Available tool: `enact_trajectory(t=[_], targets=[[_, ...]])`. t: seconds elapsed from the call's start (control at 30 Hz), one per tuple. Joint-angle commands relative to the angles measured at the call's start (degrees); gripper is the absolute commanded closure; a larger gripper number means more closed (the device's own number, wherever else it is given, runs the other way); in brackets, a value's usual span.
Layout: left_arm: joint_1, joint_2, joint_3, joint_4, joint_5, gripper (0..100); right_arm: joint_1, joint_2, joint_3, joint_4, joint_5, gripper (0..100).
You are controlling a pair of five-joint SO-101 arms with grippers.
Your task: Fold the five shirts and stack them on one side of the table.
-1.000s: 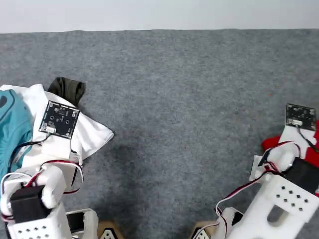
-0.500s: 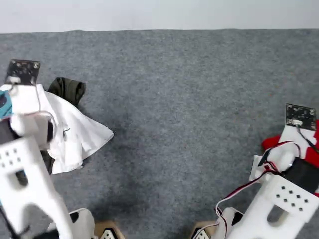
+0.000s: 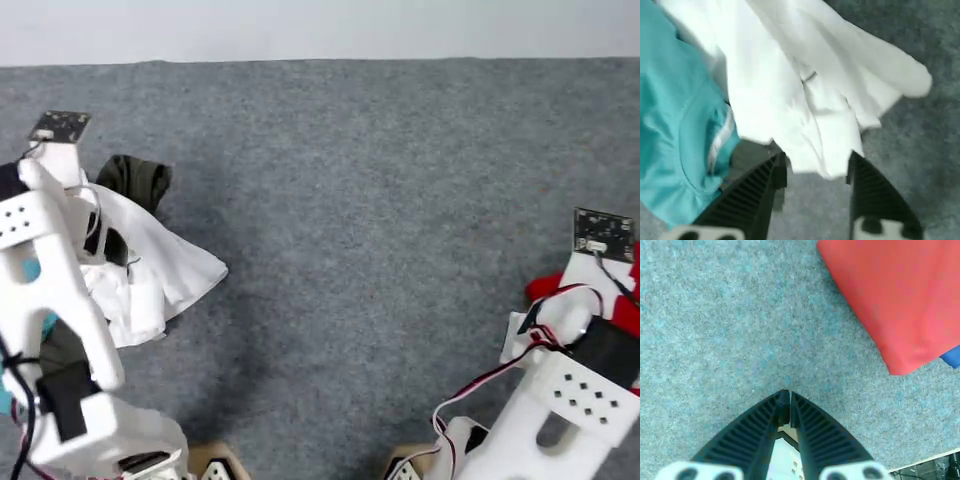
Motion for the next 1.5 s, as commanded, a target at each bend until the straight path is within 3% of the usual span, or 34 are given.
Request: enact_trajectory(t=[0.0, 0.4, 0.5, 0.63, 0.87, 1.0, 1.13, 1.33, 1.47], targets=[[-0.44, 3.34, -4.26, -4.75, -0.70, 78, -0.31, -0.84, -0.35, 1.98, 0.35, 98.8], [-0.35, 17.41, -6.29, -18.02, -0.53, 78, -0.31, -0.84, -0.35, 2.07, 0.35, 98.8], [-0.26, 20.13, -6.29, -19.34, -0.79, 85, -0.31, -0.84, -0.35, 2.07, 0.35, 98.8], [-0.09, 21.01, -8.22, -19.16, -0.79, 99, -0.31, -0.84, -0.35, 2.07, 0.35, 98.8], [2.46, 17.76, -21.93, -7.47, -0.35, 100, -0.31, -0.84, -0.35, 2.07, 0.35, 98.8], [10.46, 12.04, -33.98, 2.55, 2.90, 100, -0.31, -0.84, -0.35, 2.07, 0.35, 98.8], [23.38, 4.13, -39.69, 3.43, 9.67, 100, -0.31, -0.92, -0.35, 2.07, 0.35, 98.8], [50.11, -3.52, -37.76, 3.43, 11.34, 100, -0.40, -0.92, -0.35, 2.07, 0.44, 98.8], [60.13, -3.52, -32.75, 2.73, 11.34, 100, -0.48, -0.92, -0.35, 1.98, 0.70, 98.8]])
